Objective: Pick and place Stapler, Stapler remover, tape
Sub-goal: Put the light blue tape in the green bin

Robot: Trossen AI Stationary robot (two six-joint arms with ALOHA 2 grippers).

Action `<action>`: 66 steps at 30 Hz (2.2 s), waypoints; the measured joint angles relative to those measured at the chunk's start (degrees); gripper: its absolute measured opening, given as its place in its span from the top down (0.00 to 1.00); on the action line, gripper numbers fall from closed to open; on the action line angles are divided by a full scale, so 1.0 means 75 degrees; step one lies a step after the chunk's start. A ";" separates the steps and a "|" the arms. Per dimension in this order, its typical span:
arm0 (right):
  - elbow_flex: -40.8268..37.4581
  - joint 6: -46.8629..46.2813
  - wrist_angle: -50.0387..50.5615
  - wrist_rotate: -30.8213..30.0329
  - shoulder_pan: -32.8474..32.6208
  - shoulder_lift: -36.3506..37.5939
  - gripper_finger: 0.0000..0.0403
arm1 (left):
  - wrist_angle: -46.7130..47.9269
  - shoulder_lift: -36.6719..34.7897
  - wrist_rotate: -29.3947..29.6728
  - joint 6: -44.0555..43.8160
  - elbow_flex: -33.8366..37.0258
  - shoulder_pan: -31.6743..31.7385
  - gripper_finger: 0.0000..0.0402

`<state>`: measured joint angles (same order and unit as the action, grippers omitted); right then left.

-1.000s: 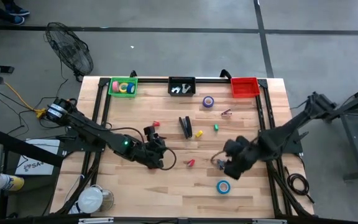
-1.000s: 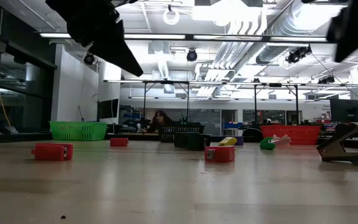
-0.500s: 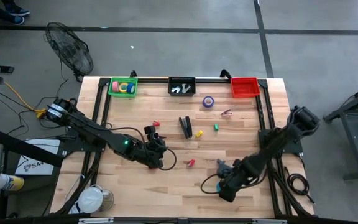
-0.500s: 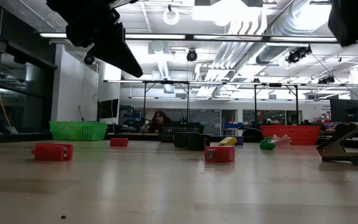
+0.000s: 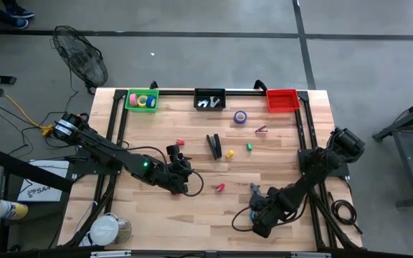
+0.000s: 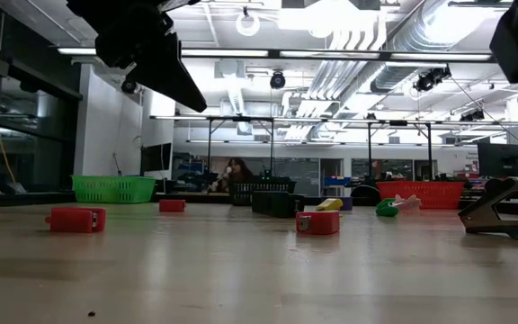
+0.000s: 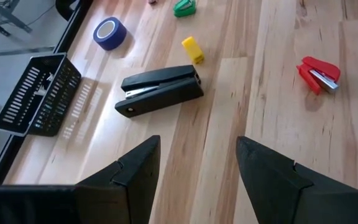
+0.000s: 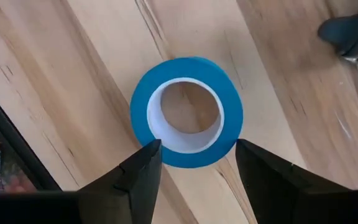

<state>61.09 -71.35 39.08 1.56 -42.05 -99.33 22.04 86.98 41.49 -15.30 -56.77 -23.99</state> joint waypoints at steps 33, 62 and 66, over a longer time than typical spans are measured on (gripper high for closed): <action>0.0520 0.1826 -0.1014 -0.0551 -0.0206 -0.1125 0.51 | 0.0283 0.0000 -0.0275 -0.0479 -0.0003 -0.0003 0.49; 0.0518 0.3118 -0.1395 -0.3942 -0.0008 -0.0847 0.92 | -0.0023 -0.0003 -0.0135 -0.0509 -0.0009 -0.0002 0.49; 0.0518 0.4359 -0.2326 -0.4983 0.0171 -0.0640 0.92 | -0.0726 -0.0003 -0.0126 0.0109 -0.0009 -0.0003 0.49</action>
<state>64.97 -38.66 21.63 -35.82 -40.77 -104.13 16.59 86.96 40.54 -14.48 -56.84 -24.01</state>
